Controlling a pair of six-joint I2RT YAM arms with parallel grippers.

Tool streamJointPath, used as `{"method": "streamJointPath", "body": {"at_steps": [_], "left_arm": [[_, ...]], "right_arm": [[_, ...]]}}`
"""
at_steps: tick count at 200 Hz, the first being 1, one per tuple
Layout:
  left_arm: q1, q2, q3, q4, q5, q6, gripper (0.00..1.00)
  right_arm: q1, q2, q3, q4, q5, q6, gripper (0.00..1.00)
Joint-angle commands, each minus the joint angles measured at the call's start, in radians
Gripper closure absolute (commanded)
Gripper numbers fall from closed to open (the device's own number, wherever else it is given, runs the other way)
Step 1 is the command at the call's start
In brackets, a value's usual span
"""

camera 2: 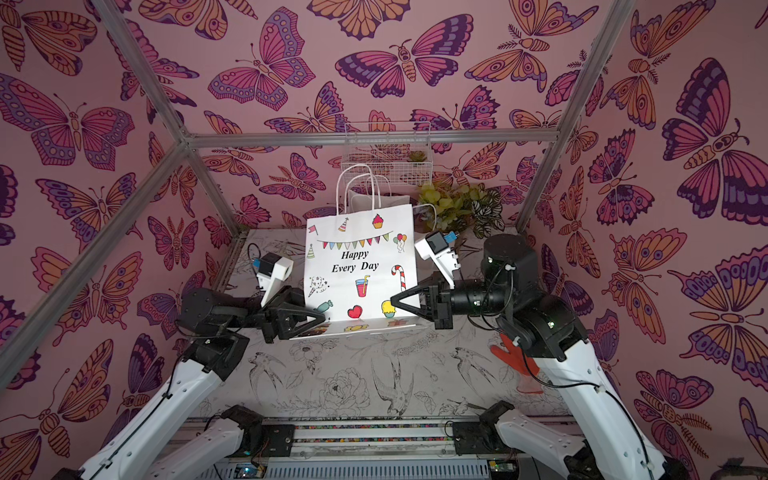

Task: Put away the paper bag
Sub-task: Press the paper bag.

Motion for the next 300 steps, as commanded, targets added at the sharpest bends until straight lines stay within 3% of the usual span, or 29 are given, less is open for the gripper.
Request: {"method": "streamJointPath", "body": {"at_steps": [1, 14, 20, 31, 41, 55, 87, 107, 172, 225, 300], "left_arm": [[-0.009, -0.008, -0.001, 0.019, 0.025, 0.024, 0.9], [-0.009, -0.013, 0.002, 0.011, 0.01, 0.033, 0.99], [-0.009, -0.013, 0.006, -0.002, 0.004, 0.042, 1.0], [-0.009, -0.018, 0.016, -0.042, -0.016, 0.064, 1.0], [-0.008, -0.02, 0.027, -0.096, -0.033, 0.096, 1.0], [-0.008, -0.019, 0.036, -0.143, -0.049, 0.121, 1.0], [-0.006, -0.004, 0.04, -0.149, -0.062, 0.12, 1.0], [-0.002, 0.001, 0.045, -0.163, -0.085, 0.12, 1.0], [0.003, 0.044, 0.059, -0.165, -0.129, 0.096, 1.0], [0.003, 0.067, 0.065, -0.157, -0.134, 0.073, 1.0], [0.003, 0.099, 0.065, -0.122, -0.116, 0.039, 1.0]], "right_arm": [[0.002, -0.019, 0.014, 0.065, 0.033, 0.01, 1.0], [0.002, -0.02, 0.014, 0.06, 0.02, 0.012, 1.0], [0.001, -0.02, 0.017, 0.055, 0.009, 0.011, 0.95], [0.001, -0.019, 0.023, 0.053, -0.026, 0.014, 0.79], [0.002, -0.019, 0.027, 0.068, -0.067, 0.03, 0.57], [0.001, -0.022, 0.031, 0.108, -0.111, 0.064, 0.39], [0.001, -0.045, 0.027, 0.212, -0.182, 0.143, 0.17], [0.001, -0.052, 0.024, 0.172, -0.184, 0.103, 0.08], [0.002, -0.074, -0.027, 0.108, -0.145, 0.015, 0.1], [0.004, -0.064, -0.01, -0.054, -0.089, -0.122, 0.1], [0.004, -0.021, 0.006, -0.149, 0.049, -0.193, 0.4]]}}
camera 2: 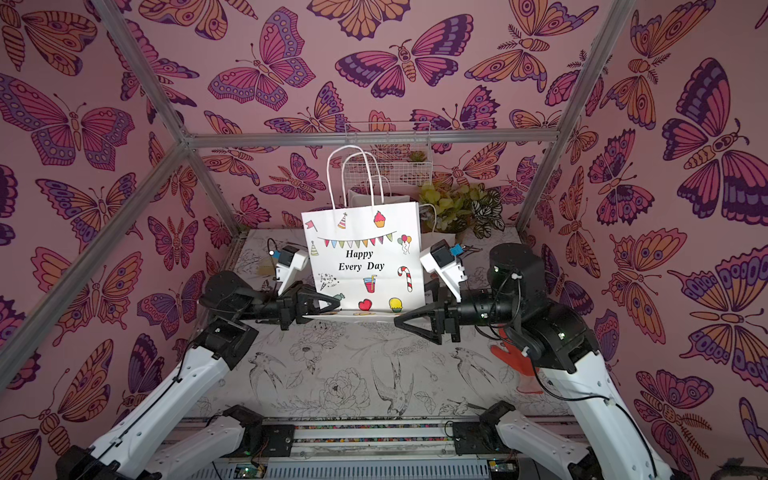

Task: Put away the paper bag
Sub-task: Press the paper bag.

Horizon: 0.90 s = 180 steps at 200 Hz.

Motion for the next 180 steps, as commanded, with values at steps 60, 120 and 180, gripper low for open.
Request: {"method": "streamJointPath", "body": {"at_steps": [60, 120, 180], "left_arm": [[0.004, -0.002, 0.02, 0.05, -0.022, -0.03, 1.0], [0.008, -0.09, 0.003, 0.049, -0.065, 0.024, 0.35], [0.008, -0.199, -0.028, 0.104, -0.074, 0.044, 0.0]], "right_arm": [[0.004, 0.039, -0.013, 0.111, 0.026, 0.062, 0.7], [0.004, 0.023, -0.035, 0.14, 0.023, 0.087, 1.0], [0.003, -0.011, -0.05, 0.155, 0.011, 0.105, 1.0]]}}
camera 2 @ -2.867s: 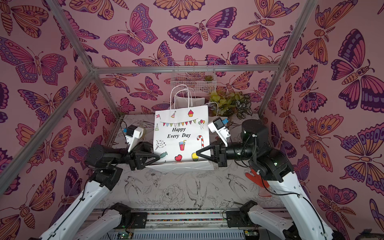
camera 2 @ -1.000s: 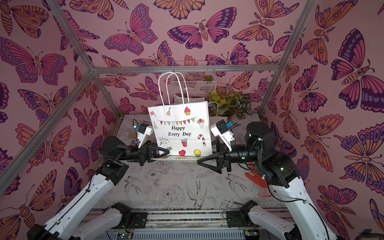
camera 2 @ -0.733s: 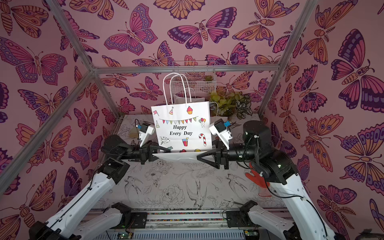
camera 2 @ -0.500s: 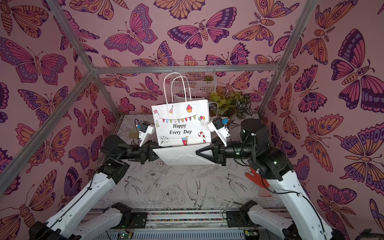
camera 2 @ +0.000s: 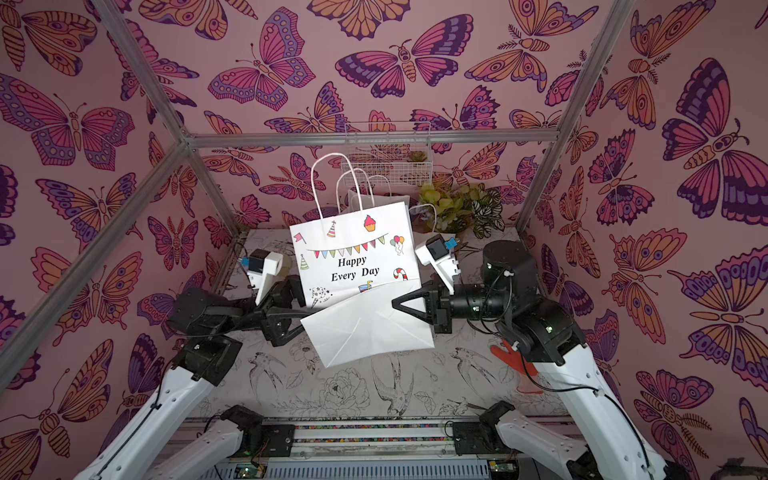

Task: Put away the paper bag
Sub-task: Press the paper bag.

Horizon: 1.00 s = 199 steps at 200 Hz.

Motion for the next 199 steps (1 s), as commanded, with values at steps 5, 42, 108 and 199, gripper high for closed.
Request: {"method": "streamJointPath", "body": {"at_steps": [5, 42, 108, 199], "left_arm": [[0.002, -0.031, -0.029, 0.097, 0.018, -0.004, 0.0], [-0.018, -0.019, -0.045, 0.239, 0.081, -0.086, 0.0], [-0.074, -0.01, -0.044, 0.243, 0.138, -0.06, 0.0], [-0.096, -0.051, -0.055, 0.242, 0.147, -0.031, 0.0]], "right_arm": [[0.004, -0.018, -0.007, 0.042, -0.005, 0.016, 1.0], [0.003, -0.015, -0.003, 0.054, -0.016, 0.023, 1.0], [0.002, 0.001, 0.002, 0.069, -0.001, 0.031, 1.0], [-0.003, 0.015, 0.003, 0.069, -0.002, 0.051, 1.0]]}}
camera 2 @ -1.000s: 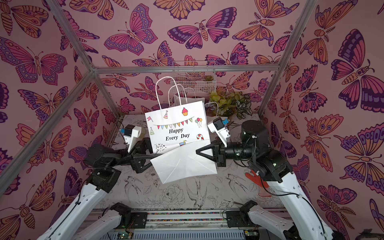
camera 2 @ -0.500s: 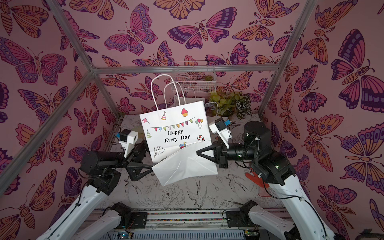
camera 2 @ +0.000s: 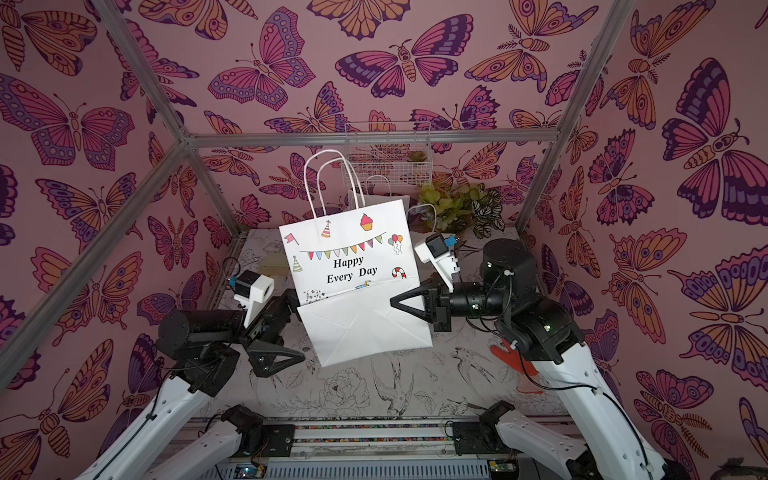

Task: Put away the paper bag
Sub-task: Press the paper bag.

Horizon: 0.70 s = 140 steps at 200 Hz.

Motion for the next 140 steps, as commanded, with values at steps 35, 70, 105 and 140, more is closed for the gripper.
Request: {"method": "streamJointPath", "body": {"at_steps": [35, 70, 105, 140], "left_arm": [[-0.012, 0.054, 0.007, 0.038, 0.028, 0.004, 0.14], [-0.014, 0.124, 0.023, 0.01, 0.009, 0.01, 0.34], [-0.014, 0.126, 0.057, -0.201, -0.047, 0.158, 0.58], [-0.012, 0.099, 0.058, -0.218, -0.08, 0.179, 0.75]], "right_arm": [[-0.003, -0.015, -0.013, 0.109, 0.006, 0.073, 1.0], [-0.002, -0.034, -0.039, 0.182, 0.011, 0.127, 1.0], [-0.002, -0.055, -0.066, 0.163, 0.029, 0.113, 1.0], [-0.002, -0.068, -0.079, 0.136, 0.024, 0.095, 1.0]]}}
